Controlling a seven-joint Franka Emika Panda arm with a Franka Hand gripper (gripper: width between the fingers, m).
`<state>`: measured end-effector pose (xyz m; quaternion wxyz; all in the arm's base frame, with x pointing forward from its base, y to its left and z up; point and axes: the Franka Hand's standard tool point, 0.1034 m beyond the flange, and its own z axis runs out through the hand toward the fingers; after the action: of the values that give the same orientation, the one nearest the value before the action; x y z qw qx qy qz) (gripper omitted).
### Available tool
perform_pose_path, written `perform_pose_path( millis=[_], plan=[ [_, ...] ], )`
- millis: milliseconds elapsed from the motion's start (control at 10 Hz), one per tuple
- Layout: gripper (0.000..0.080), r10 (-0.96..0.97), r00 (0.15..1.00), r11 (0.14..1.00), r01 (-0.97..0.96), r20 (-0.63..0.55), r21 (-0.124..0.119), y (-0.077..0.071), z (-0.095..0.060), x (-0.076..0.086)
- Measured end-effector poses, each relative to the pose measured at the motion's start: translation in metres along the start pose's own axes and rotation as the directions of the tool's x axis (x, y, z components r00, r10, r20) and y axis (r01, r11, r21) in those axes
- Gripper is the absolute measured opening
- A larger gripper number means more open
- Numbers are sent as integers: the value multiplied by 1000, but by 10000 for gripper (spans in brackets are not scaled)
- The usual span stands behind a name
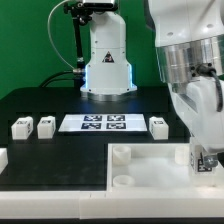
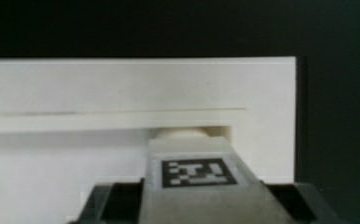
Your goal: Assemble one leg
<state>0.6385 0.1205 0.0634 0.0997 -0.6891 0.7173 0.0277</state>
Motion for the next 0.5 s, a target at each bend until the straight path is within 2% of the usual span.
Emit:
perform_pose_path(
  millis=[200,300,400,500],
  plan=[
    [295,-21,1000,1000,21,0,-1,0,0,0],
    [379,-75,997,997,75,0,-1,0,1,0],
    [556,-207,978,978,207,-2,3,0,1,-1],
    [556,-349,937,937,350,-10,15,-3,0,0]
  ],
)
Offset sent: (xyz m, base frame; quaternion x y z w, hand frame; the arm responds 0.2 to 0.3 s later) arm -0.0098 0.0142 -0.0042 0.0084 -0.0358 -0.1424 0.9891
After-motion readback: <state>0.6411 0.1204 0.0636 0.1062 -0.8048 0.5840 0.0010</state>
